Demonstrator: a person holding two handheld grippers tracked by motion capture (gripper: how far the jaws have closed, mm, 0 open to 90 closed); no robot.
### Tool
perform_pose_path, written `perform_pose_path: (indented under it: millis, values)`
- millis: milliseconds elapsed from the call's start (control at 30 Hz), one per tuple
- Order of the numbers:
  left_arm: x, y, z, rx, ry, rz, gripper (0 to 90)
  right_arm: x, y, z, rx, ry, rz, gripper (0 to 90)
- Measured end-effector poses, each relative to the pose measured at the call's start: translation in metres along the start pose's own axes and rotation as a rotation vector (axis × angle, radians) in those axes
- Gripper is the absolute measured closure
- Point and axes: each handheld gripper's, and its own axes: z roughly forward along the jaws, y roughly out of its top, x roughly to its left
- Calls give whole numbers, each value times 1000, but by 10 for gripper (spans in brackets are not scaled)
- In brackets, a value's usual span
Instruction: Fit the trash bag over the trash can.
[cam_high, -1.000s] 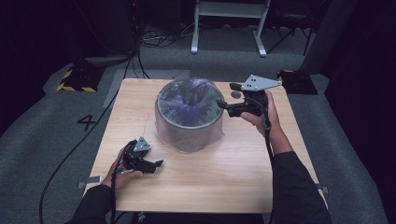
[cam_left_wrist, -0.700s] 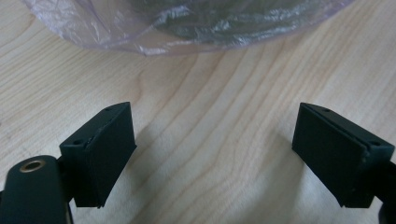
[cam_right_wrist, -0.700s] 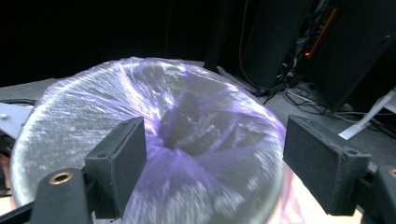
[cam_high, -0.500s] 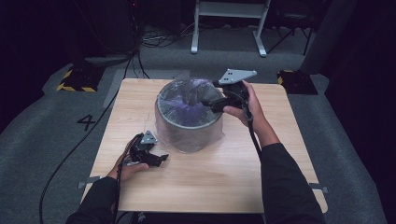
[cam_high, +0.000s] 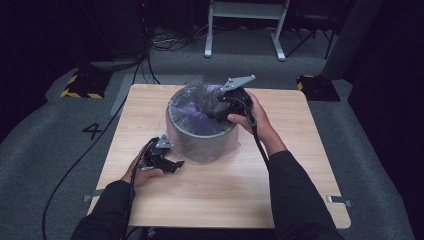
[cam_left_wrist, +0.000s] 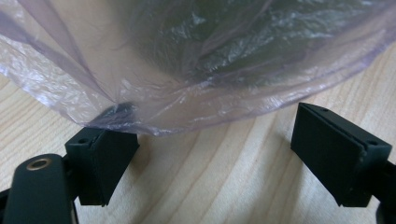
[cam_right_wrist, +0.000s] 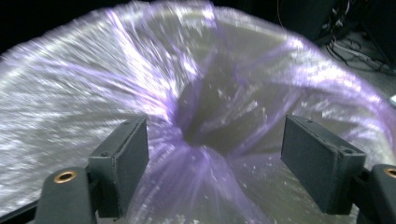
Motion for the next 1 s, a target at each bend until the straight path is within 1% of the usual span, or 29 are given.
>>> perform_pose_path:
  millis: [67,133,200,267,300,433,467,500,533,600,733,833,933,1000]
  values:
    - [1,2,2,0,1,-4,143,-1,-2,3,20,-2,-1,227]
    - [1,4,4,0,-2,3,143,0,-2,4,34,-20,-2,223]
    - [1,6,6,1,-8,1,143,0,-2,3,44,-19,-2,222]
    - [1,7,8,1,-15,3,143,0,-3,4,63,-30,-14,221]
    - [2,8,8,2,-11,12,143,1,-3,5,70,-36,-17,222]
    - [1,12,12,0,-15,20,143,2,-2,6,95,-58,-39,238]
    - [1,13,13,3,-23,20,143,2,-1,6,109,-66,-46,239]
    - [1,14,14,3,-28,29,140,2,-1,7,126,-74,-46,237]
    - [1,15,15,4,-35,32,140,2,-1,8,146,-84,-58,234]
    - [0,16,16,3,-44,42,141,3,-1,10,207,-118,-84,241]
    - [-2,18,18,2,-53,50,142,1,-3,9,278,-126,-111,248]
    - [-4,20,19,4,-60,59,143,2,-4,7,292,-130,-126,248]
    - [-6,23,23,4,-59,64,143,4,-4,7,315,-141,-151,246]
    - [-8,25,25,1,-68,66,143,5,-3,7,325,-145,-156,239]
